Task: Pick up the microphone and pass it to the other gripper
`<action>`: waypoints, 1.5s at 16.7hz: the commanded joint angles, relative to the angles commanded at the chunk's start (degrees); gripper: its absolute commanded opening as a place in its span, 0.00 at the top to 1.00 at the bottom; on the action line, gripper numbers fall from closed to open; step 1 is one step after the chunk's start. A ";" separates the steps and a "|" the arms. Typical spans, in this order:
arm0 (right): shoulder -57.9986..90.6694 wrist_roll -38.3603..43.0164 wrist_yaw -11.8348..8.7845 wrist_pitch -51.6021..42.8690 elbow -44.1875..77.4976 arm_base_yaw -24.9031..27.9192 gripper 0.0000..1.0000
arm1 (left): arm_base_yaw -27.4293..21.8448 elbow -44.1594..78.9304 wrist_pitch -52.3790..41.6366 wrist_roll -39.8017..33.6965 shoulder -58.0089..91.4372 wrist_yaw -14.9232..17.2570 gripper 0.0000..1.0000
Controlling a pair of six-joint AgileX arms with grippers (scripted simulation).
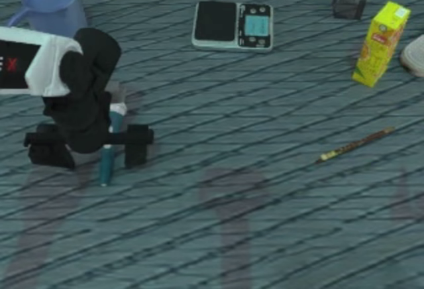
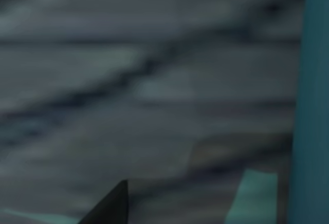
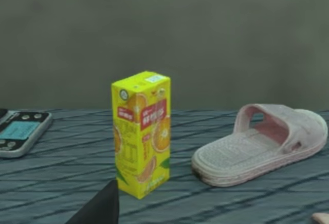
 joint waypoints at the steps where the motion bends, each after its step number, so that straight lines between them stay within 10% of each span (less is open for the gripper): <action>1: 0.00 0.00 0.00 0.00 0.00 0.00 0.00 | 0.00 0.00 0.00 0.00 0.00 0.00 0.68; 6: 0.00 0.00 0.00 0.00 0.00 0.00 0.00 | 0.00 0.00 0.00 0.00 0.00 0.00 1.00; 17: 0.00 0.00 0.00 0.00 0.00 0.00 0.00 | -0.09 1.05 0.21 1.17 -3.97 -0.03 1.00; 25: 0.00 0.00 0.00 0.00 0.00 0.00 0.00 | 0.88 -5.72 28.43 6.62 -9.81 11.92 1.00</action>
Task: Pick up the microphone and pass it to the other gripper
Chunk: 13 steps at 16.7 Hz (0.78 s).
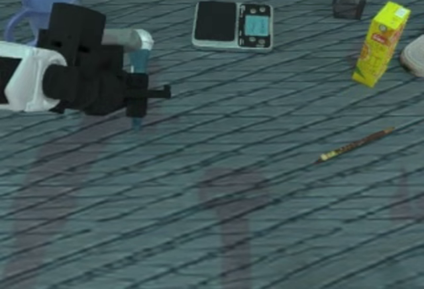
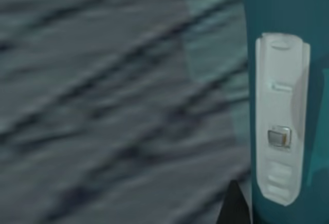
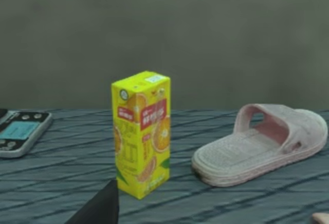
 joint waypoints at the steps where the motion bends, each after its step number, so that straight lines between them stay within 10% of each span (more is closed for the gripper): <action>1: 0.00 0.00 0.00 0.00 0.00 0.00 0.00 | 0.20 -1.38 5.21 0.93 -1.14 2.05 1.00; 13: 0.00 0.00 0.00 0.00 0.00 0.00 0.00 | 2.28 -14.51 50.14 10.14 -15.62 20.67 1.00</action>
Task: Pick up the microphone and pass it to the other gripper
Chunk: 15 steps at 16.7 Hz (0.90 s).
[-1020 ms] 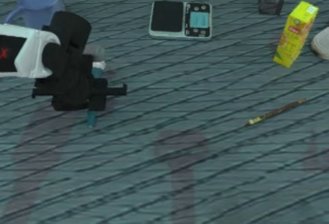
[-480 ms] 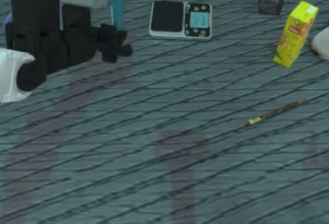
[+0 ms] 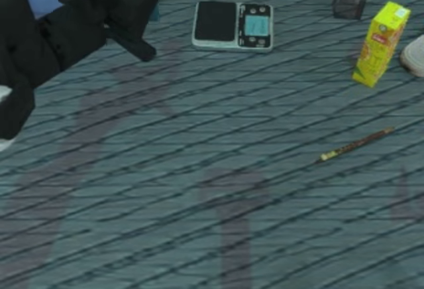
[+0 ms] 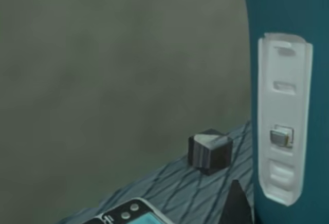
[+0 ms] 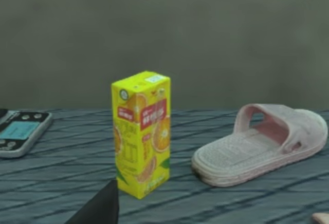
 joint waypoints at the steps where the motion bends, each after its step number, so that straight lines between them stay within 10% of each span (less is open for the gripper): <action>1: 0.00 0.00 0.00 0.00 0.00 0.00 0.00 | 0.02 -0.10 0.28 0.08 -0.17 0.14 1.00; 8: 0.00 0.00 0.00 0.00 0.00 0.00 0.00 | -2.51 -0.25 1.39 -0.02 0.10 -2.25 1.00; 15: 0.00 0.00 0.00 0.00 0.00 0.00 0.00 | -17.95 -3.83 9.39 -1.16 -0.37 -18.77 1.00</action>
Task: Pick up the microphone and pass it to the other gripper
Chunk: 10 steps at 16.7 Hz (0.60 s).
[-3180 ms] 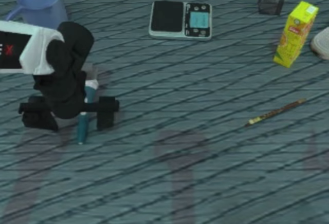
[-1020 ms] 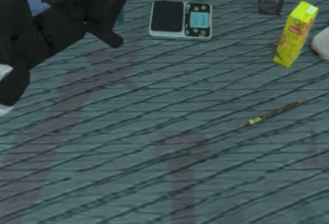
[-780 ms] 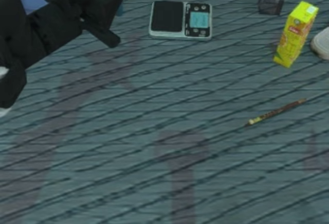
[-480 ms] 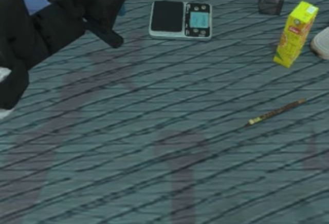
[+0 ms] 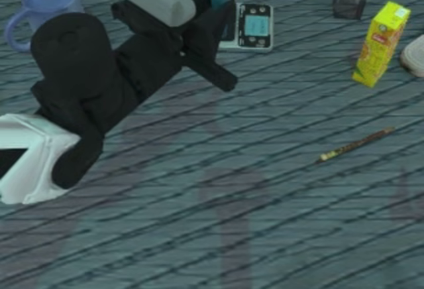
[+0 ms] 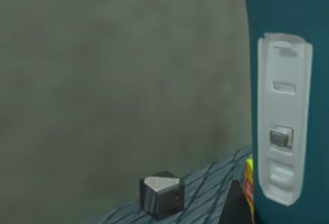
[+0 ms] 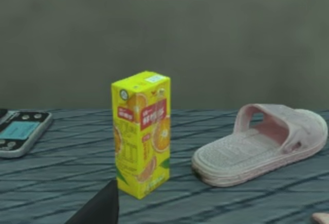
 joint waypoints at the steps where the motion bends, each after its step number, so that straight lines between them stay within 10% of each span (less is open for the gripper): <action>1: 0.00 0.00 0.00 0.00 0.00 0.00 0.00 | -1.64 -0.39 0.87 -0.12 -0.19 -1.66 1.00; 10: 0.00 0.00 0.00 0.00 0.00 0.00 0.00 | -3.17 -0.78 1.77 -0.23 -0.43 -3.19 1.00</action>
